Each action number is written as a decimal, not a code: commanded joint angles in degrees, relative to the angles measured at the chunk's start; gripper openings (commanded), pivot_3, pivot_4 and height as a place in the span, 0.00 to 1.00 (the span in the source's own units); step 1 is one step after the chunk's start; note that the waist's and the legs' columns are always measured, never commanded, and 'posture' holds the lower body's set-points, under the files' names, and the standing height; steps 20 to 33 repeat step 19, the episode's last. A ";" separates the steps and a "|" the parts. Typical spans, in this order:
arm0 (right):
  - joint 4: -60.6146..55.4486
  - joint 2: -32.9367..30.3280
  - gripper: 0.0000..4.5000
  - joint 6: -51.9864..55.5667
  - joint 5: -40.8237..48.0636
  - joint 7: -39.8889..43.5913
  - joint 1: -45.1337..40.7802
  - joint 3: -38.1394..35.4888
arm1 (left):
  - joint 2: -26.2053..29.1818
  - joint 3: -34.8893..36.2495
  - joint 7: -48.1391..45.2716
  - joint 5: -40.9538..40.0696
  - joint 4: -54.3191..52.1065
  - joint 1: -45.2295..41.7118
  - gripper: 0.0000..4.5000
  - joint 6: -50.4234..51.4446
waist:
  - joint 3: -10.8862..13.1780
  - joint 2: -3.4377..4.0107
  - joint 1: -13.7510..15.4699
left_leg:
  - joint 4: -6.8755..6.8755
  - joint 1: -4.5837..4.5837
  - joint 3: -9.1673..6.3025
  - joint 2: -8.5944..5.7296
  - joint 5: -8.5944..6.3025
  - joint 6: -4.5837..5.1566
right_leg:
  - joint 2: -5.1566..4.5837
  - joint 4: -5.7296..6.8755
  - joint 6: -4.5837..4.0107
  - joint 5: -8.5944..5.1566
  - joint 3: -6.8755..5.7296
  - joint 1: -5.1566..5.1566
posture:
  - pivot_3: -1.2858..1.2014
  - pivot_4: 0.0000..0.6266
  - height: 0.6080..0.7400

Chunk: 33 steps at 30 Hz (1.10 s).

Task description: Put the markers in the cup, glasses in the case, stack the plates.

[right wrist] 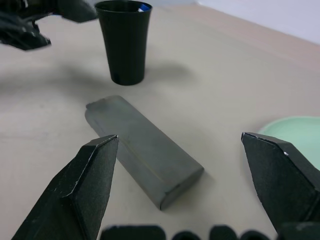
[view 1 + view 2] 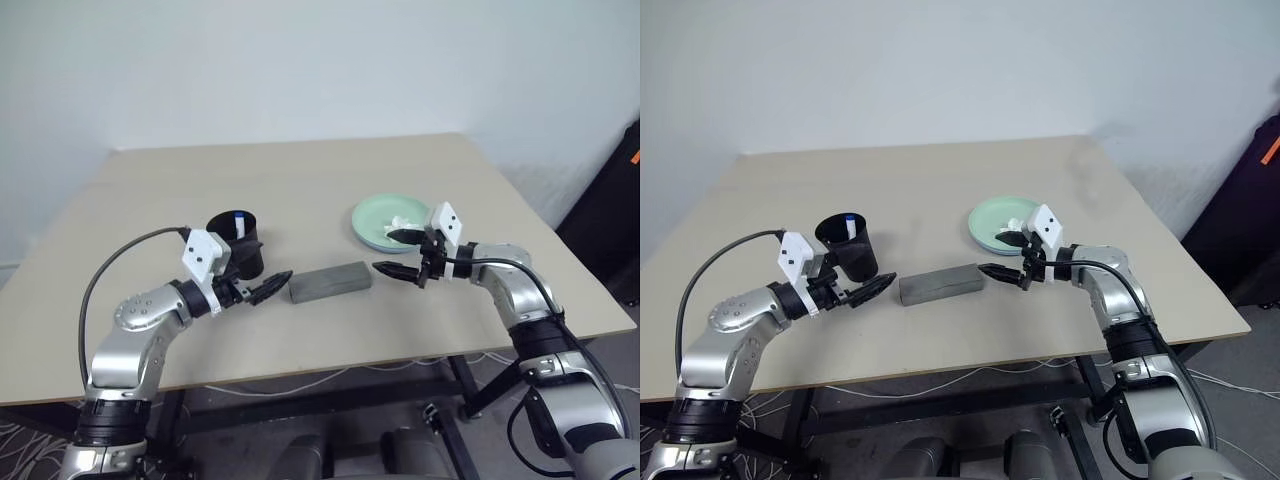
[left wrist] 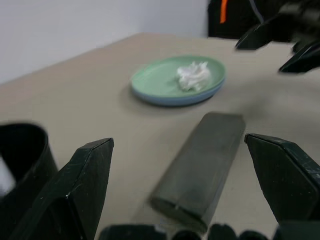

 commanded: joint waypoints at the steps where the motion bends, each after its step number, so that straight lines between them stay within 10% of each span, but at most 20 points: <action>1: -2.26 -2.20 0.95 0.42 0.98 -1.11 1.36 -2.65 | -2.46 0.46 3.34 2.54 2.68 1.12 0.99 -4.71 | 0.00 0.00 -0.01 | 0.00 0.00 0.01 0.00 0.00 0.00 | 0.00 0.00 0.00 0.00 0.01 0.00 | 0.52 0.00 1.00; 33: -3.08 -4.80 0.95 2.39 1.37 -2.51 5.54 -4.42 | -4.86 2.95 6.53 1.94 1.11 6.82 0.99 -7.51 | 0.01 -0.03 0.00 | 0.04 -0.12 0.02 0.05 -0.01 0.01 | -0.06 -0.05 0.00 -0.01 -0.05 -0.01 | 0.52 0.00 1.00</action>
